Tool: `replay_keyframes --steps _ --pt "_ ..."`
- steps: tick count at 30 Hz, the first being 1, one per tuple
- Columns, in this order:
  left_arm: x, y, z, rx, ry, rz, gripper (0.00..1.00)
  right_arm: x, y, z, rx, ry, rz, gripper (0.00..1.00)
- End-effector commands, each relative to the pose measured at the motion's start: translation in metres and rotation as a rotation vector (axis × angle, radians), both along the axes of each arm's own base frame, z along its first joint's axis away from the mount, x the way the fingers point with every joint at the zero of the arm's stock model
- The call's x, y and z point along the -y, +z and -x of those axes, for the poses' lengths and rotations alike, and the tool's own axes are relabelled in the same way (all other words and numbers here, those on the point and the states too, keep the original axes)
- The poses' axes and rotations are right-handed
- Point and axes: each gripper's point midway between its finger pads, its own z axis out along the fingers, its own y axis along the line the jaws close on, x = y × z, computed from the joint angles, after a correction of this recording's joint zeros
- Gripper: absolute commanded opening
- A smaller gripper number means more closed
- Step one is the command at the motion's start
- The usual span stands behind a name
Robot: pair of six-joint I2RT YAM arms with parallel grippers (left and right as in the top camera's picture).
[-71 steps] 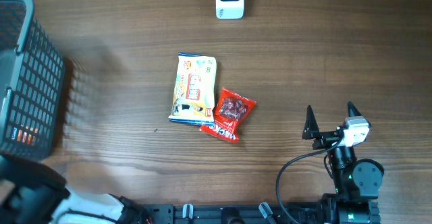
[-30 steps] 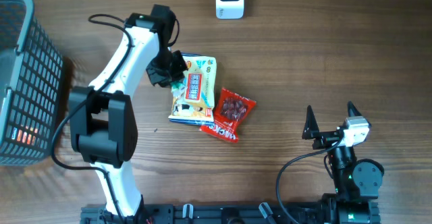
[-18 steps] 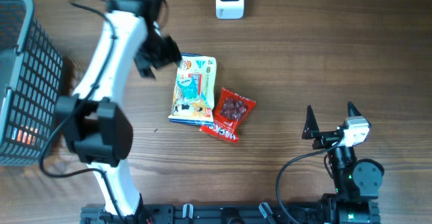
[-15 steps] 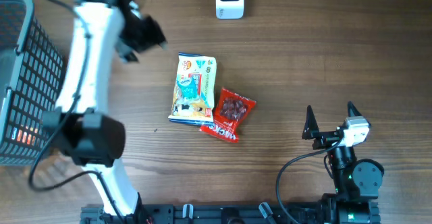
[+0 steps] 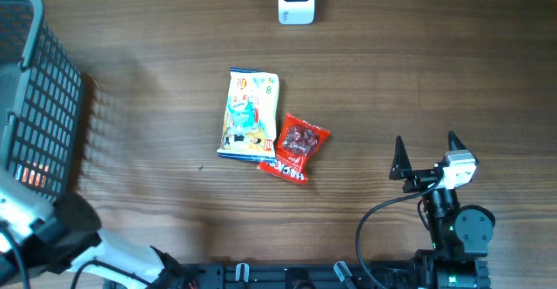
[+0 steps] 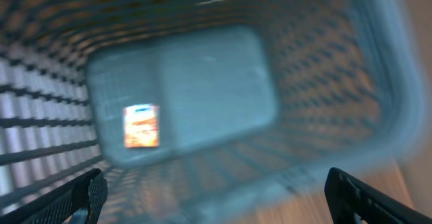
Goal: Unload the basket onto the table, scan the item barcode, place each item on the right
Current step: 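Return the left gripper into the basket and grasp the orange Kleenex pack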
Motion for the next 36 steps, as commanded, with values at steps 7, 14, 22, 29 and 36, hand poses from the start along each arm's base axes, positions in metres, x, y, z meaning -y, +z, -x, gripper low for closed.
replay_keyframes --steps 7,14,22,29,36 --pt "-0.057 -0.109 0.048 -0.204 0.253 0.265 1.00 0.003 0.002 0.000 0.009 -0.015 0.008 1.00" --pt "-0.061 -0.182 0.044 -0.289 0.254 0.344 1.00 0.003 0.002 0.000 0.009 -0.015 0.008 1.00" --pt "-0.041 -0.265 0.043 -0.322 0.172 0.462 1.00 0.003 0.002 0.000 0.009 -0.015 0.008 1.00" --pt "-0.028 -0.305 0.053 -0.352 0.166 0.494 1.00 0.003 0.002 0.000 0.009 -0.015 0.008 1.00" --pt "-0.027 -0.315 0.055 -0.363 0.123 0.488 1.00 0.003 0.002 0.000 0.009 -0.015 0.008 1.00"
